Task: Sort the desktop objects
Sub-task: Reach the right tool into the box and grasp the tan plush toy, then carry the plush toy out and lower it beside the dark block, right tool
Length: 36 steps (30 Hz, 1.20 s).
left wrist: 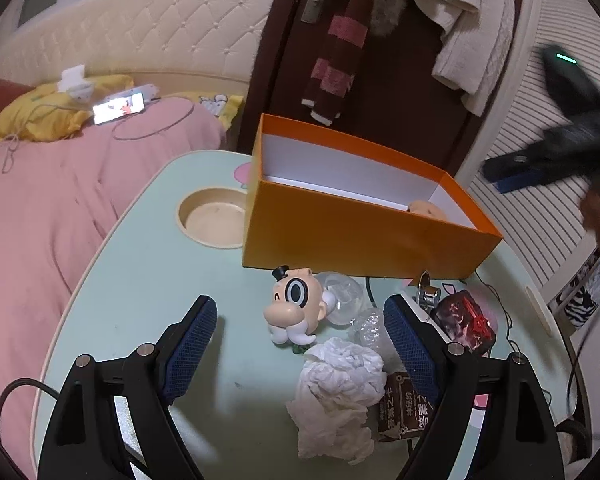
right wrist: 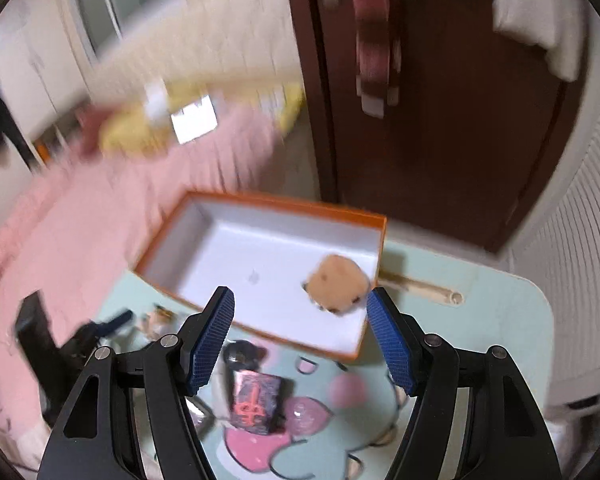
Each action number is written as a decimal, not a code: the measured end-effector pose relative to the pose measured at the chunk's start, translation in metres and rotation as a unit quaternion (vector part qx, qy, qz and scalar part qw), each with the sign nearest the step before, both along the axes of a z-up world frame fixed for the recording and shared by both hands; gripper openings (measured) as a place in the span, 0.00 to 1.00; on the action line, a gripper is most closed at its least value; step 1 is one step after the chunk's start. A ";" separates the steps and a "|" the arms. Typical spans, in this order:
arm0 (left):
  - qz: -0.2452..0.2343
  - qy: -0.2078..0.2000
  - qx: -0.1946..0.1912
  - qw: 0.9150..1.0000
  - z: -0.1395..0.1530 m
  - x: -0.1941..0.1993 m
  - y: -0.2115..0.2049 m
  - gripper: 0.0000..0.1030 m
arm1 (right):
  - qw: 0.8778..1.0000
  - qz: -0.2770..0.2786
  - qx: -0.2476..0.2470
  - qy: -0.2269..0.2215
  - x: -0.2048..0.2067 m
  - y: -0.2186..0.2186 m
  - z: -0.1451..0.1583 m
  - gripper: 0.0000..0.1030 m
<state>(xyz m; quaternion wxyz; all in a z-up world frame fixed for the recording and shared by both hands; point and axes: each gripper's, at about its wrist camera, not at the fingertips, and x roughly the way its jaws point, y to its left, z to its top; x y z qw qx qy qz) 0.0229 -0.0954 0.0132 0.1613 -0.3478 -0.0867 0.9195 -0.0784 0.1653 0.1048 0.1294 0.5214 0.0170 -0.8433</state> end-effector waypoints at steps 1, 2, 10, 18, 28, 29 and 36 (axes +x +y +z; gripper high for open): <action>-0.001 0.000 0.000 1.000 0.000 0.000 0.000 0.83 | 0.999 0.003 0.013 -0.042 -0.017 -0.003 -0.006 0.68; -0.002 0.000 0.000 1.000 0.000 0.000 0.001 0.83 | 0.996 0.005 0.024 -0.082 -0.032 -0.004 -0.012 0.68; -0.010 0.003 -0.004 1.000 0.001 0.002 0.003 0.83 | 0.975 0.027 0.138 -0.171 -0.094 -0.034 -0.046 0.56; -0.014 0.001 0.002 1.000 0.002 0.003 0.003 0.83 | 0.961 0.008 0.175 -0.213 -0.109 -0.035 -0.083 0.56; -0.010 -0.001 0.006 1.000 0.002 0.001 0.001 0.85 | 0.959 0.062 0.192 -0.199 -0.101 -0.056 -0.092 0.41; -0.008 0.000 0.007 1.000 0.002 0.001 0.001 0.85 | 0.962 0.063 0.183 -0.194 -0.099 -0.056 -0.088 0.41; -0.005 -0.002 0.006 1.000 0.001 -0.001 0.001 0.85 | 0.989 0.060 0.085 -0.101 -0.069 -0.044 -0.020 0.40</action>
